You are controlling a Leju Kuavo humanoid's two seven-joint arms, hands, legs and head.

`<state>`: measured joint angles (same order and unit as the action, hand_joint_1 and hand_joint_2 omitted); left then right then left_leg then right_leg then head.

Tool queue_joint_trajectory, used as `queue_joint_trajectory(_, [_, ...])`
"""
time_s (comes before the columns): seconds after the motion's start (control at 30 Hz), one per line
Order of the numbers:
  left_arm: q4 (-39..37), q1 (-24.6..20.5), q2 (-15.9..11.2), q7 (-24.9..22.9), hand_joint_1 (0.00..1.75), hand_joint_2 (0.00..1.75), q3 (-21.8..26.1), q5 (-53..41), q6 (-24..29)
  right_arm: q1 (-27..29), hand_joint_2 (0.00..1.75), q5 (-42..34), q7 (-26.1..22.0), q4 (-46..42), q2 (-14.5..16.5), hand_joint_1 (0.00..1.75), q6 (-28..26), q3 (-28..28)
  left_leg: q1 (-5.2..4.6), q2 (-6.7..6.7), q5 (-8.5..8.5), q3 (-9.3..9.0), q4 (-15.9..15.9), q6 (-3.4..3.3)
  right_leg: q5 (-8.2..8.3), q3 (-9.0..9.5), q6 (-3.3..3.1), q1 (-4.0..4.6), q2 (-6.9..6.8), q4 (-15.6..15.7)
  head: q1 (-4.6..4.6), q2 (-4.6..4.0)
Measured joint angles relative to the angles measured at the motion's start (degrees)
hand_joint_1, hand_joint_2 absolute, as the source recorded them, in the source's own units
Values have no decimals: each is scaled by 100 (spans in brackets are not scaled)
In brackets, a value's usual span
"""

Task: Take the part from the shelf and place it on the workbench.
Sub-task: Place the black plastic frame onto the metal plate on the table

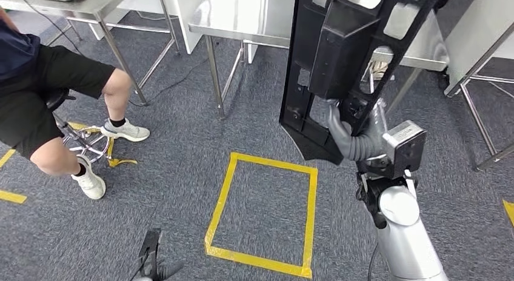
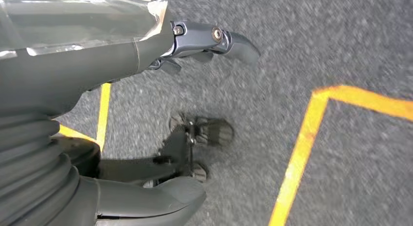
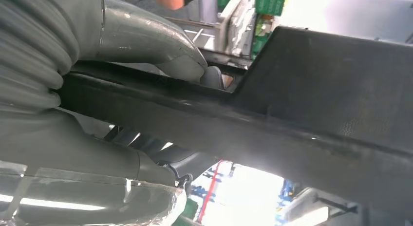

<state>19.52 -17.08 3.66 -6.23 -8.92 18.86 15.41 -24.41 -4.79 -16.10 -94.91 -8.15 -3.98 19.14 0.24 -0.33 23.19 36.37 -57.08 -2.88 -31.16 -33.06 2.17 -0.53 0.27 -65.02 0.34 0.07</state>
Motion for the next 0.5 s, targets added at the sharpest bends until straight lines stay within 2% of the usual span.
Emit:
queue_joint_trajectory(0.07, [-3,5,9,0,0,175,1,10,3,-6,175,-5,-4,14,-3,175,0,10,0,-14,67,-62,10,-20,-201,-487,-2,-16,0,-670,11,0])
queue_joint_trajectory(0.1, [-7,16,13,1,0,175,1,18,8,-1,175,-9,-5,25,-7,175,0,17,2,-20,106,-97,9,-14,-257,-678,25,-26,0,-853,12,0])
queue_joint_trajectory(0.13, [-12,28,14,2,0,175,1,25,12,3,175,-13,-8,39,-9,175,1,24,7,-24,151,-147,8,-1,-220,-780,80,-41,-1,-854,12,0])
queue_joint_trajectory(0.17, [-18,37,15,7,0,175,1,31,16,4,175,-17,-11,52,-11,175,1,31,15,-27,200,-212,7,18,-71,-775,151,-58,-4,-646,11,0])
queue_joint_trajectory(0.23, [-30,43,15,20,0,175,1,36,20,1,175,-26,-19,79,-12,175,2,40,28,-30,313,-357,2,76,436,-566,309,-101,-31,138,21,0])
queue_joint_trajectory(0.27, [-34,39,14,26,0,175,2,38,23,-5,175,-30,-21,95,-12,175,3,46,27,-30,367,-408,2,114,602,-464,298,-102,-48,475,29,0])
queue_joint_trajectory(0.3, [-37,33,14,29,0,175,2,40,26,-10,175,-33,-23,108,-12,175,3,52,23,-27,410,-434,4,152,703,-387,248,-91,-58,678,31,0])
queue_joint_trajectory(0.33, [-39,28,14,32,0,175,3,40,25,-15,175,-36,-26,120,-14,175,2,57,20,-23,436,-454,-4,192,708,-356,151,-72,-57,747,34,0])
queue_joint_trajectory(0.37, [-40,24,17,36,0,175,2,33,16,-18,175,-36,-27,125,-17,175,-8,60,22,-17,456,-472,-5,226,666,-325,39,-55,-44,759,29,0])
queue_joint_trajectory(0.43, [-33,13,21,47,0,175,1,0,-9,-11,175,-34,-32,124,-30,175,-53,61,45,3,473,-447,-131,281,622,-210,-87,-76,-15,770,22,0])
queue_joint_trajectory(0.47, [-26,1,23,42,0,175,-1,-17,-16,-9,175,-34,-34,122,-39,175,-78,60,54,12,477,-349,-328,298,582,-133,-145,-85,-7,778,13,0])
queue_joint_trajectory(0.5, [-18,-11,25,31,0,175,-2,-30,-16,-5,175,-36,-37,121,-45,175,-94,60,63,18,494,-168,-632,317,533,-53,-189,-92,-2,785,5,0])
